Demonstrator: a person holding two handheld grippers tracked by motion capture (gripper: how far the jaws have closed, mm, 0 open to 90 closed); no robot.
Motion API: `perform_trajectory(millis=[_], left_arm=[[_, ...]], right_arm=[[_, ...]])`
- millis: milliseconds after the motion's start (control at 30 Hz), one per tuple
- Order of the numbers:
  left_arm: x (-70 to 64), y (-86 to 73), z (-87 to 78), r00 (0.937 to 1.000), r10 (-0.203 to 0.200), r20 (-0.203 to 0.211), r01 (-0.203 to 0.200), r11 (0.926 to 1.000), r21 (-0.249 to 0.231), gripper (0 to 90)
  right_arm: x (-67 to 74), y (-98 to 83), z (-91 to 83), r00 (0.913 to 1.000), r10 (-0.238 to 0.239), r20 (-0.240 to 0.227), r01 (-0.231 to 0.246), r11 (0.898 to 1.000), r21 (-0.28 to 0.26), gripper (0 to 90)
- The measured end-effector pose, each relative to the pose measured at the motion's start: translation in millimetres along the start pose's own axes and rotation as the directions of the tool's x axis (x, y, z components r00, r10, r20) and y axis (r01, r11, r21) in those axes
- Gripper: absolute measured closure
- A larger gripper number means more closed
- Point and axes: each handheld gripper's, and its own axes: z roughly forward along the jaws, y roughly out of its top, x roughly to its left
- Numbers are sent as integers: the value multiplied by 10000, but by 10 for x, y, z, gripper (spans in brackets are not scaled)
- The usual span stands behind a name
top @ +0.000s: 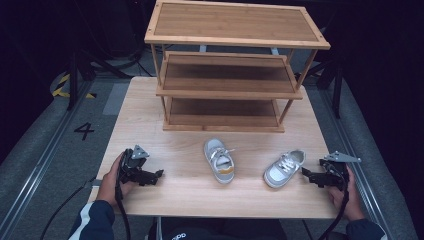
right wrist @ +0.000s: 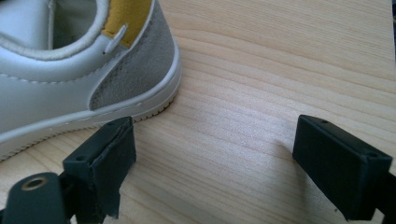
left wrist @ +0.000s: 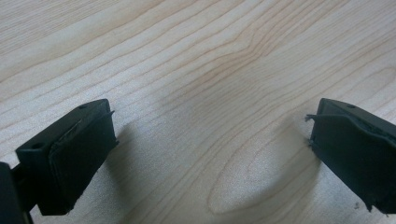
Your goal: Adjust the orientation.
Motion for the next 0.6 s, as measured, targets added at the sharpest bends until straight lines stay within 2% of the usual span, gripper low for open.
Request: perform_trajectory(millis=[167, 233, 300, 433, 467, 600], left_arm=[[-10, 4, 5, 9999, -99, -65, 99, 10000, -1, 2], [-18, 1, -2, 9996, -101, -245, 101, 9999, 7, 3], [-31, -1, -5, 9996, -202, -185, 203, 9998, 37, 4], [-61, 3, -11, 9991, -112, -401, 112, 9999, -7, 6], [-93, 2, -1, 9988, -149, -476, 142, 9998, -146, 6], [-143, 47, -11, 9996, 231, -138, -232, 9997, -59, 92]], right_arm=[[7, 7, 7, 10000, -56, -35, 56, 10000, -2, 133], [7, 11, 10, 9999, -82, -75, 82, 10000, -13, 132], [8, 12, 11, 9999, -81, -80, 80, 10000, -15, 133], [8, 12, 11, 9999, -78, -80, 78, 10000, -12, 133], [8, 12, 11, 9999, -80, -81, 79, 10000, -15, 133], [8, 12, 13, 9999, -91, -78, 91, 10000, -17, 132]])
